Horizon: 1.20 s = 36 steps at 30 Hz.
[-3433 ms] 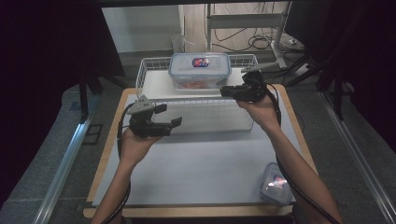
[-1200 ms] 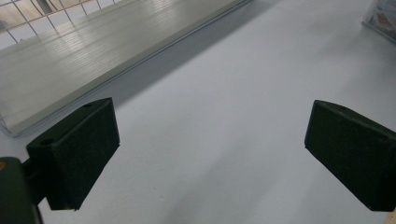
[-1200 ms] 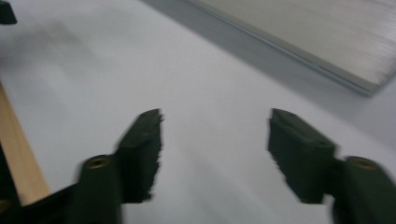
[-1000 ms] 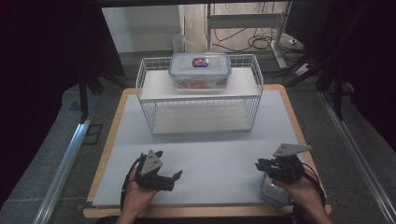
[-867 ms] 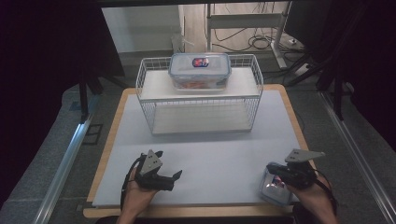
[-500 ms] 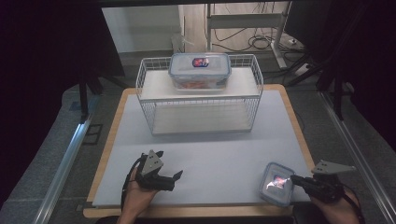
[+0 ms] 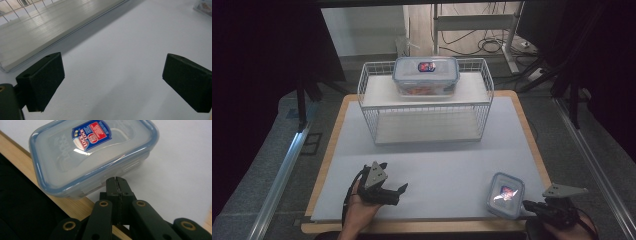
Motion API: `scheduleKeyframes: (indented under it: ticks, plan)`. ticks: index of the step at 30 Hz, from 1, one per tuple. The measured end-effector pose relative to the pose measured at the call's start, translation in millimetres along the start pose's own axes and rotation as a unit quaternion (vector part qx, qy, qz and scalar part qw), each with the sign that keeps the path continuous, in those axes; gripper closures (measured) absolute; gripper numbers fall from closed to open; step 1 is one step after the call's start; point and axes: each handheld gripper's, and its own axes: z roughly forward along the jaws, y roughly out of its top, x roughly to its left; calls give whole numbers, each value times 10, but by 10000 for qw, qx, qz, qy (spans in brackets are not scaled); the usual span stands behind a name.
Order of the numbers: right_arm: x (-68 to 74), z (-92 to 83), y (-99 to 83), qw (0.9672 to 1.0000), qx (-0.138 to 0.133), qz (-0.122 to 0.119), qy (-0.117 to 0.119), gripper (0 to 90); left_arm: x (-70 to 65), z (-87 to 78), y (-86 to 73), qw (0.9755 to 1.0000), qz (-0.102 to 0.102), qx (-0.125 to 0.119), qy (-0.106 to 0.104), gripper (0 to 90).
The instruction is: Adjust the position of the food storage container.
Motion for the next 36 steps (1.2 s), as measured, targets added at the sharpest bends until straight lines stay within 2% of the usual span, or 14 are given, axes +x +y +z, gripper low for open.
scheduleKeyframes:
  ticks: [3,10,15,20,27,32,36]
  plan:
    - [43,53,46,10000,4,-71,70,897,-4,7,-4,10000,3,21,-17,39]
    - [177,270,276,9988,43,-382,293,896,-11,33,-4,9999,6,98,-98,43]
    - [324,482,448,9964,52,-643,542,896,-11,35,-4,9999,1,106,-106,43]
    - [416,665,577,9940,123,-778,758,896,1,31,-9,9999,-37,97,-116,43]
    - [548,875,741,9895,121,-872,1146,897,26,34,-25,9998,-84,122,-111,44]
    - [698,1013,870,9851,107,-1059,1354,897,57,25,-37,9998,-168,111,-68,46]
    - [839,1140,976,9808,62,-1296,1455,897,97,17,-51,9995,-274,146,-18,48]
